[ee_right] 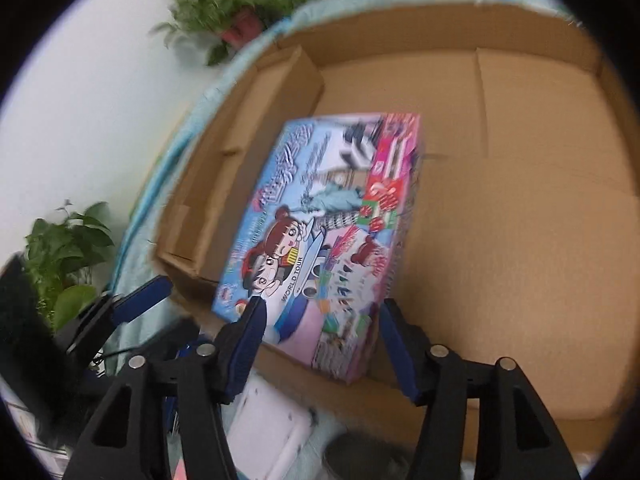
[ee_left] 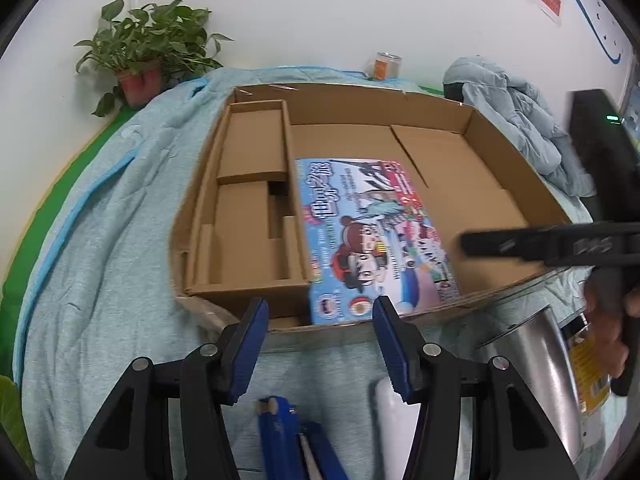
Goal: Organize rigid objects
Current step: 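Open the left gripper to release the game box and withdraw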
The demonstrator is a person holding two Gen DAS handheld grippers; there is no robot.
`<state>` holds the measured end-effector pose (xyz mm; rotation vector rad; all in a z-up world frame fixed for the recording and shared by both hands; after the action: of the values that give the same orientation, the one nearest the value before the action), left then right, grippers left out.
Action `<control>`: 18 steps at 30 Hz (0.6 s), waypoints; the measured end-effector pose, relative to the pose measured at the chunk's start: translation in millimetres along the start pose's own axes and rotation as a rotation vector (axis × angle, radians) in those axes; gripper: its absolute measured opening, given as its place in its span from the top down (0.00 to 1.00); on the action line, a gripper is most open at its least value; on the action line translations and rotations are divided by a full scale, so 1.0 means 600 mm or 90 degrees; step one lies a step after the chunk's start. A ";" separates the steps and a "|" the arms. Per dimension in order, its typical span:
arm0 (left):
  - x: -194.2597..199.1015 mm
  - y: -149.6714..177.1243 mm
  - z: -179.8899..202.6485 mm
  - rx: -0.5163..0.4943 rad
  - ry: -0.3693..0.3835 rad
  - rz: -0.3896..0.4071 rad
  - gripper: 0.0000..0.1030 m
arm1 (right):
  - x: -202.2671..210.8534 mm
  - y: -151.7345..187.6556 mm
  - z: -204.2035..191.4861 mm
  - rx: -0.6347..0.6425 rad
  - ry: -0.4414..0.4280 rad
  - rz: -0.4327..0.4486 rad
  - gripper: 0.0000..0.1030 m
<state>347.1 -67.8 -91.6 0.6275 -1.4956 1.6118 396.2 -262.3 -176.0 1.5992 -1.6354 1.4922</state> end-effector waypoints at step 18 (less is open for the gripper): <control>0.058 0.007 0.003 0.001 -0.013 0.066 0.27 | 0.112 0.067 0.167 -0.016 0.292 0.094 0.40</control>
<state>324.7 -61.0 -65.5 0.5764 -1.5647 1.6900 380.2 -388.2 -169.0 1.0362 -1.5174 1.7453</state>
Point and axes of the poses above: each gripper's, at about its wrist camera, not at the fingertips, and x roughly against the way its jaws point, z to its right, y to its underside, the point moved 7 cm from there along -x, roughly the way its jaws point, and after that the axes turned 6 degrees about y, right-handed, at the moved point
